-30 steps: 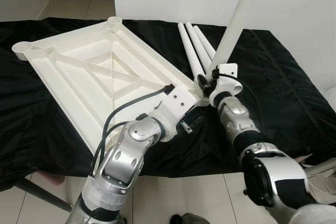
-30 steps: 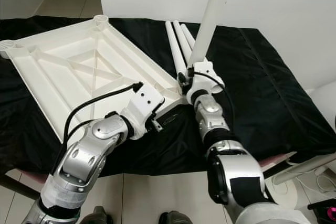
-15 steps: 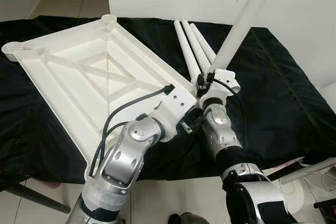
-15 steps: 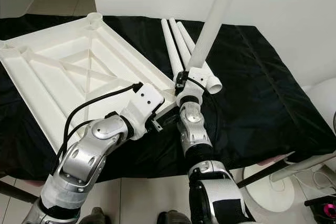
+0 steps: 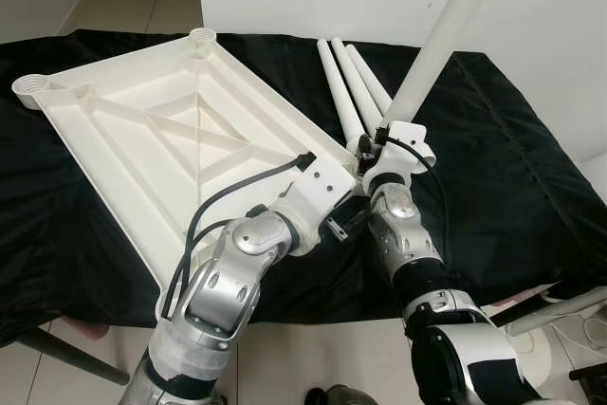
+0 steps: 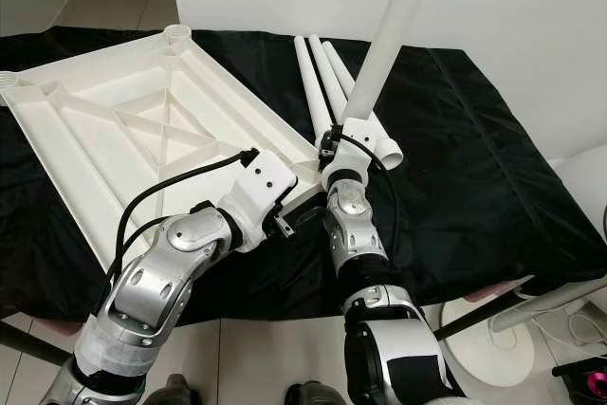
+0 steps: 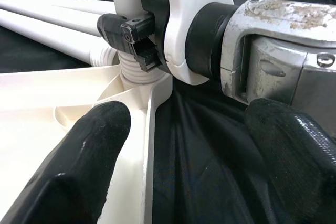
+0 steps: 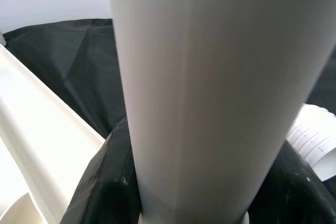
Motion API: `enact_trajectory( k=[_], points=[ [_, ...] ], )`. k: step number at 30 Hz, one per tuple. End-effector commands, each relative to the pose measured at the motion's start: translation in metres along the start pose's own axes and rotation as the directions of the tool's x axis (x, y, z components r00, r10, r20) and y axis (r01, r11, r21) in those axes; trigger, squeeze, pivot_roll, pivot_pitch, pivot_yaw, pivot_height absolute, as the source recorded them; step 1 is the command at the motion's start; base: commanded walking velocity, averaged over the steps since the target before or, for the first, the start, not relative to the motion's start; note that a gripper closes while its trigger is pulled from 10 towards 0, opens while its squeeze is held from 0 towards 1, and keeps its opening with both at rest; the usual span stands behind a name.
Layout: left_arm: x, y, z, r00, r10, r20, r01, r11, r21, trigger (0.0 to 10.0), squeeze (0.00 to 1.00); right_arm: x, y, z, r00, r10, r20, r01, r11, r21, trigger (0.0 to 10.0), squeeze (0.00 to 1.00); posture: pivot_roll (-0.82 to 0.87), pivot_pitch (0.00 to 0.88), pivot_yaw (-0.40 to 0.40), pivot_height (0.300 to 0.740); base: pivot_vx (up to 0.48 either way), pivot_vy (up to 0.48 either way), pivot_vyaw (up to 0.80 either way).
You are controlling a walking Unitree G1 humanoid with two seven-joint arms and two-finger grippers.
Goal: Building children table
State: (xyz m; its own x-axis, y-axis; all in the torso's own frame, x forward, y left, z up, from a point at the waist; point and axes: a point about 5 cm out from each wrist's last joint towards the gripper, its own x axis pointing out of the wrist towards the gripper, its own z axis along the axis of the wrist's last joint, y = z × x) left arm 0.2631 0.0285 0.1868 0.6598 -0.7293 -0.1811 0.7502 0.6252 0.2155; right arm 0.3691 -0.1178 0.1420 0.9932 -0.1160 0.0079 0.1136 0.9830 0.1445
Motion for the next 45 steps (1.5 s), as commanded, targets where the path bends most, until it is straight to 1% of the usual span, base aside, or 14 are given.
enact_trajectory(
  k=[1,3,4,5,9,13,14,21,26,28,30,32,35,45],
  points=[
    [0.001,0.001,0.0,0.999,0.05,0.002,-0.05,0.999,-0.008,10.0,0.0,-0.003,-0.01,-0.016,0.995,-0.036,-0.088,0.035,0.999,-0.01,10.0,0.0,0.03,0.019,-0.076,0.74,0.0,0.0,0.0],
    [0.001,0.001,0.0,0.999,0.052,0.002,-0.052,0.999,-0.007,10.0,0.0,-0.003,-0.009,-0.016,0.996,-0.023,-0.087,0.023,1.0,-0.009,10.0,0.0,0.04,0.018,-0.079,0.74,0.0,0.0,0.0],
    [0.001,0.001,0.0,0.999,0.054,0.002,-0.054,0.999,-0.006,10.0,0.0,-0.003,-0.008,-0.016,0.996,-0.016,-0.083,0.015,1.0,-0.012,10.0,0.96,0.04,0.018,-0.08,0.74,0.0,0.0,0.0],
    [0.001,0.001,-0.001,0.998,0.056,0.002,-0.056,0.998,-0.005,10.0,0.0,-0.003,-0.007,-0.015,0.998,-0.007,-0.07,0.005,1.0,-0.015,10.0,1.0,0.04,0.018,-0.08,0.74,0.0,0.0,0.0],
    [0.0,0.002,-0.001,0.998,0.057,0.002,-0.057,0.998,-0.004,10.0,0.0,-0.003,-0.006,-0.013,0.998,0.016,-0.055,-0.017,1.0,-0.007,10.0,1.0,0.04,0.017,-0.079,0.74,0.0,0.0,0.0],
    [0.0,0.002,-0.001,0.998,0.058,0.002,-0.058,0.998,-0.004,10.0,0.0,-0.003,-0.007,-0.002,0.995,0.096,0.035,-0.094,0.994,-0.047,10.0,1.0,0.04,0.017,-0.075,0.74,0.0,0.0,0.0],
    [0.0,0.002,-0.001,0.998,0.057,0.002,-0.057,0.998,-0.004,10.0,0.0,-0.002,-0.009,0.003,0.987,0.146,0.069,-0.141,0.987,-0.077,10.0,0.0,0.04,0.017,-0.073,0.74,0.0,0.0,0.0],
    [0.002,0.002,0.0,0.999,0.049,0.004,-0.049,0.999,0.001,10.0,0.0,0.005,-0.026,0.012,0.958,0.274,0.079,-0.257,0.95,-0.178,10.0,0.0,0.03,0.024,-0.071,0.74,0.0,0.0,0.0],
    [0.003,0.003,0.002,0.999,0.051,0.009,-0.051,0.999,0.0,10.0,0.0,0.012,-0.039,0.02,0.904,0.426,0.034,-0.402,0.874,-0.272,10.0,0.0,0.03,0.035,-0.063,0.74,0.0,0.0,0.0],
    [0.003,0.003,0.002,0.999,0.051,0.009,-0.051,0.999,0.0,10.0,0.0,0.012,-0.039,0.02,0.904,0.426,0.034,-0.402,0.874,-0.272,10.0,0.0,0.03,0.035,-0.063,0.74,0.0,0.0,0.0],
    [0.004,0.004,0.004,0.998,0.054,0.013,-0.054,0.999,-0.002,10.0,0.0,0.013,-0.04,0.022,0.866,0.5,-0.003,-0.479,0.827,-0.294,10.0,0.0,0.03,0.036,-0.059,0.74,0.0,0.0,0.0],
    [0.004,0.004,0.004,0.998,0.054,0.013,-0.054,0.999,-0.002,10.0,0.0,0.013,-0.04,0.022,0.866,0.5,-0.003,-0.479,0.827,-0.294,10.0,0.0,0.03,0.036,-0.059,0.74,0.0,0.0,0.0],
    [0.004,0.006,0.005,0.998,0.057,0.015,-0.057,0.998,-0.002,10.0,0.0,0.015,-0.039,0.023,0.813,0.58,-0.056,-0.564,0.76,-0.323,10.0,0.0,0.04,0.037,-0.056,0.74,0.0,0.0,0.0],
    [0.002,0.007,0.006,0.998,0.064,0.015,-0.064,0.998,0.001,10.0,0.0,0.017,-0.035,0.02,0.773,0.623,-0.118,-0.622,0.708,-0.334,9.8,0.0,0.05,0.04,-0.054,0.74,0.0,0.0,0.0]
  ],
)
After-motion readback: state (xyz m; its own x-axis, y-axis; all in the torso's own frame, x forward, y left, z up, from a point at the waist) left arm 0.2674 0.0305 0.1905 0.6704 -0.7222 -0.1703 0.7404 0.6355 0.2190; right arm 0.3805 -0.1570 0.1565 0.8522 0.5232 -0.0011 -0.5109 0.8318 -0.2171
